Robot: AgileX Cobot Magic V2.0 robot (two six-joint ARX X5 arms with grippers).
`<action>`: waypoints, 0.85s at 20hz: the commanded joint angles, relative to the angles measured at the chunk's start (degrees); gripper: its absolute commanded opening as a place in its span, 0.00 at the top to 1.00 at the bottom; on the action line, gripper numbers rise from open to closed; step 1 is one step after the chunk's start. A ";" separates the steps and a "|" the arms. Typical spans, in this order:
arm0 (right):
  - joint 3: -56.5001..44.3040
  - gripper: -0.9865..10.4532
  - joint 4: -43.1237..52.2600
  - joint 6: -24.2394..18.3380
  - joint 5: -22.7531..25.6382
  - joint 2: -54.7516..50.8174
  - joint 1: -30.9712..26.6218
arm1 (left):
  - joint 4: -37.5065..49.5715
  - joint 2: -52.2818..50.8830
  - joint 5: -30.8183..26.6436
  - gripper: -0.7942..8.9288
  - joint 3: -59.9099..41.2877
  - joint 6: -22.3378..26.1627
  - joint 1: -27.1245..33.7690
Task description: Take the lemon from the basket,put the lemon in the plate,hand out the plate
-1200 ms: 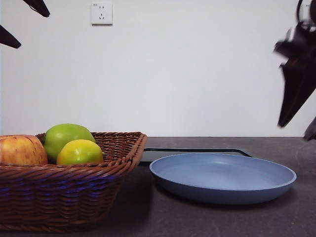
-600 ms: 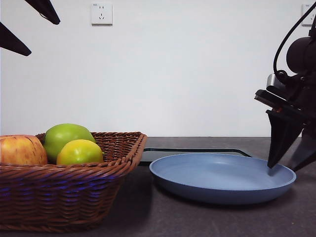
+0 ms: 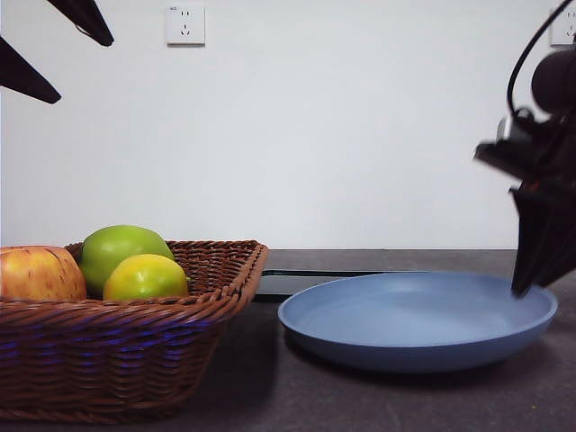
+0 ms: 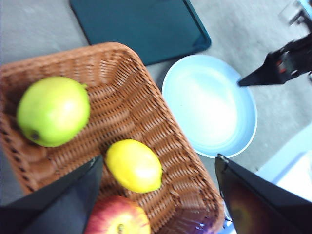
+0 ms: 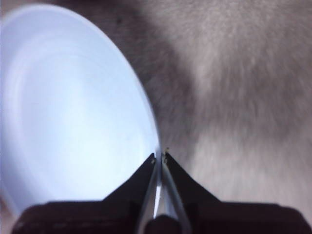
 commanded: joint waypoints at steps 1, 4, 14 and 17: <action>0.92 0.91 -2.32 0.52 -0.26 -3.91 0.00 | 0.09 0.55 -0.02 0.51 0.90 -2.56 -2.29; 0.92 0.91 -4.70 1.64 -0.24 -10.95 0.02 | -0.33 1.86 -1.40 0.51 0.90 -7.13 -5.51; 0.92 0.91 -5.01 3.15 0.13 -24.59 0.02 | 3.04 22.23 -9.55 0.51 0.90 -11.15 -11.78; 0.92 0.91 -5.38 3.13 0.15 -24.96 0.02 | 6.12 27.10 -10.54 0.51 0.90 -12.76 -12.33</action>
